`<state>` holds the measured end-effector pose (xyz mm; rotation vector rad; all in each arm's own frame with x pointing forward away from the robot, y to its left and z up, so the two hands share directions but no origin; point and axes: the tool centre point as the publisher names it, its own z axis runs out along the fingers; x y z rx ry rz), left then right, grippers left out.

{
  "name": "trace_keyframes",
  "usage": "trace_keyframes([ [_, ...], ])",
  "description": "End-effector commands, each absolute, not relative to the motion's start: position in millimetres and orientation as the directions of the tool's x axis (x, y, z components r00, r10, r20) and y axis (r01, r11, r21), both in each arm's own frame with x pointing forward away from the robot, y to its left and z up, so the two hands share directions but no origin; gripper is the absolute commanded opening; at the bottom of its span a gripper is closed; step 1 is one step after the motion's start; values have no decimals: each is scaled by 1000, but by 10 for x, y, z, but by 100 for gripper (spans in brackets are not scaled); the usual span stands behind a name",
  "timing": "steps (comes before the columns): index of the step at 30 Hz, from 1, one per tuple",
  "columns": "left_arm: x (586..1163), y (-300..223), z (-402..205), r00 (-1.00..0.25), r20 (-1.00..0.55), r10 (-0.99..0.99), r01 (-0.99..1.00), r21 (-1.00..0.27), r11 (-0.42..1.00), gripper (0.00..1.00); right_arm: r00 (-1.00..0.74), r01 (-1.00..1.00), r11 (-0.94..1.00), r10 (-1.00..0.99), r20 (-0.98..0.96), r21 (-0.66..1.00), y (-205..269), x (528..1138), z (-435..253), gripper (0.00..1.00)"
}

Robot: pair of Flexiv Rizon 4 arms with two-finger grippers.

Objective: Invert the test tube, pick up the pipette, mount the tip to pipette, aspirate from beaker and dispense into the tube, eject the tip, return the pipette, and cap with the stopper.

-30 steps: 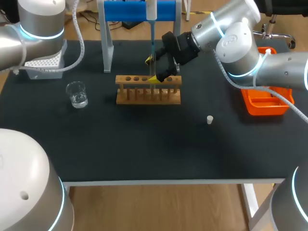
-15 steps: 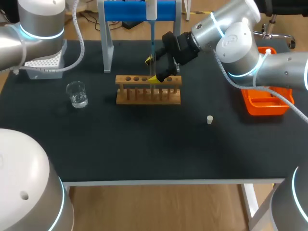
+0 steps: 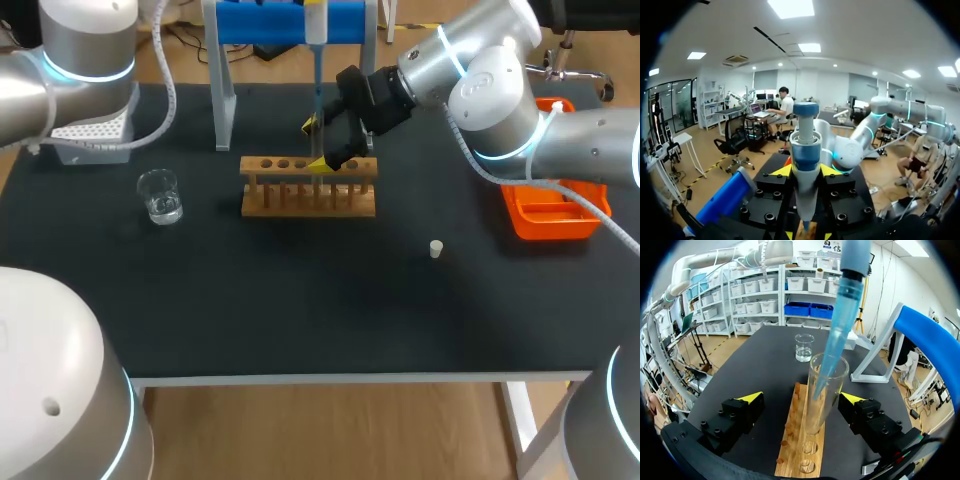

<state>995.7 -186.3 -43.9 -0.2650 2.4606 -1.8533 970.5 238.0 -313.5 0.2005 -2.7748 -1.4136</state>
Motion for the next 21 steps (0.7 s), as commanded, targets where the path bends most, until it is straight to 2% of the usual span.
trace_keyframes([
  [1, 9973, -1879, -445, -985, 59, -163, -102, -958, 268, 0, -991, -104, 584, -126, -37, 805, 2371, 9707, -3124, 100],
  [21, 9933, -1885, -554, -976, 48, -211, -101, -964, 248, 0, -991, -104, 584, -126, -37, 805, 2371, 9707, -3124, 100],
])
